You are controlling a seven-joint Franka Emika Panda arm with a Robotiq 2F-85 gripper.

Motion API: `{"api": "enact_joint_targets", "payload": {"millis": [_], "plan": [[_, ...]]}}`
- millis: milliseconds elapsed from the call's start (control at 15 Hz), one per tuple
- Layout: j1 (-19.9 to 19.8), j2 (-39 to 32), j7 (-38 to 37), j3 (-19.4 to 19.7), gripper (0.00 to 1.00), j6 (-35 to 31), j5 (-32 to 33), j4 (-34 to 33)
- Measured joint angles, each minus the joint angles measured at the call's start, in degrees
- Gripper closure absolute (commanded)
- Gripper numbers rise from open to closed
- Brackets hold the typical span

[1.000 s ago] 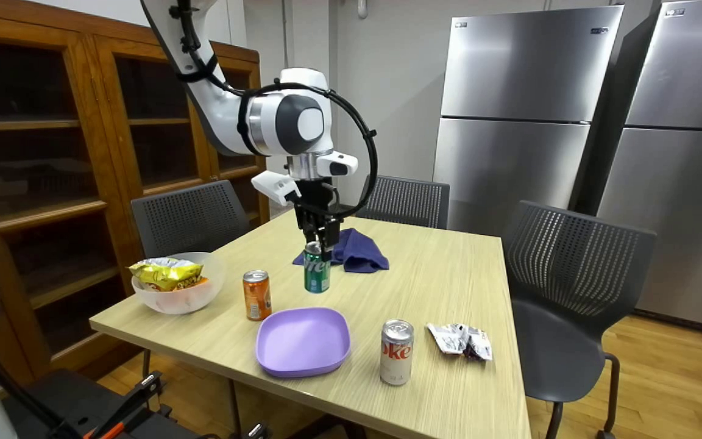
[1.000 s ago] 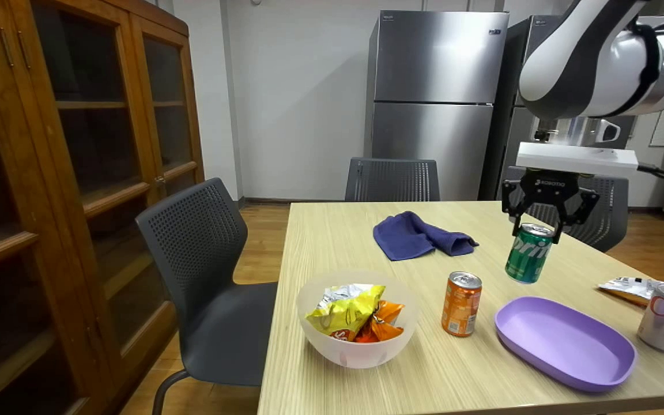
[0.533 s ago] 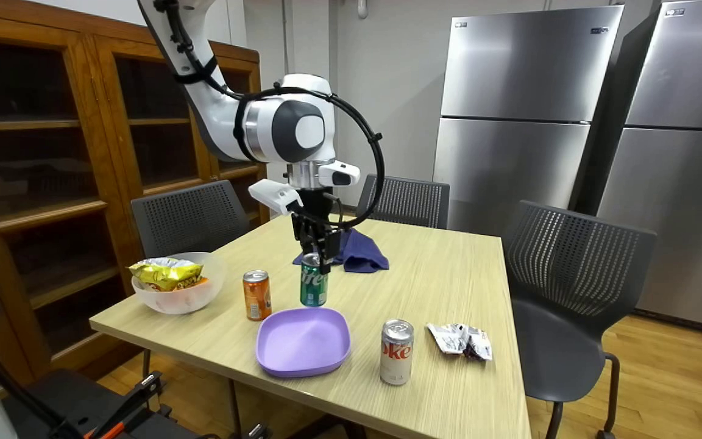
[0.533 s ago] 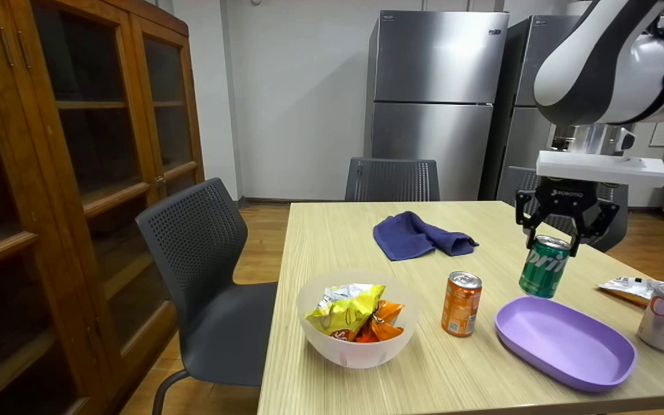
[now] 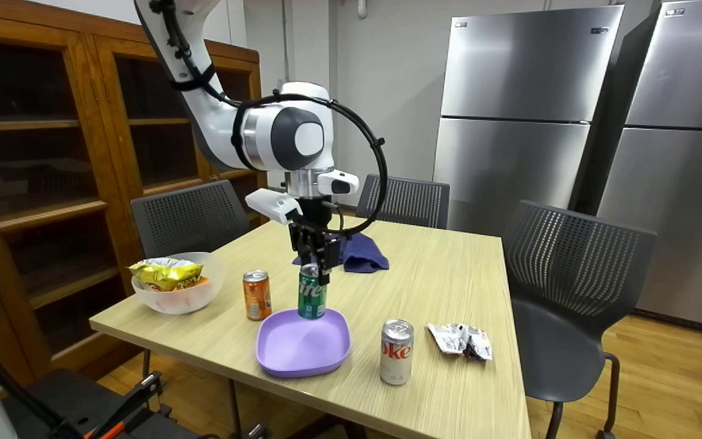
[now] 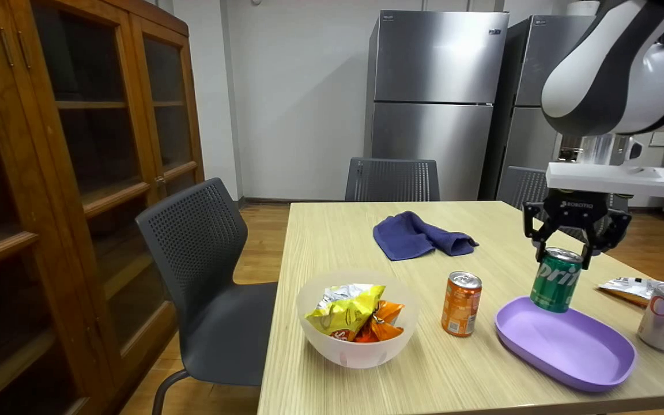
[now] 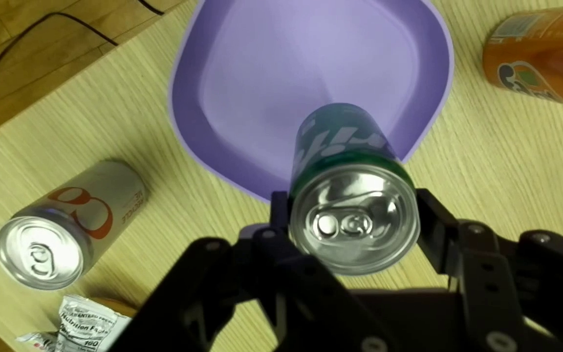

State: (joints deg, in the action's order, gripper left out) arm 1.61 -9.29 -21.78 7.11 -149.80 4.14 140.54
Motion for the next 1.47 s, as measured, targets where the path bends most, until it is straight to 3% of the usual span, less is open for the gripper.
{"api": "enact_joint_targets", "payload": {"millis": [1333, 1400, 1467], "plan": [[0.1, -6.4, -0.6, 1.2, 0.62, -3.2, 0.8, -1.7], [0.1, -6.7, -0.7, 1.2, 0.24, -3.2, 0.8, -1.9], [0.2, -6.9, -0.8, 1.3, 0.11, -3.3, 0.8, -2.1]]}}
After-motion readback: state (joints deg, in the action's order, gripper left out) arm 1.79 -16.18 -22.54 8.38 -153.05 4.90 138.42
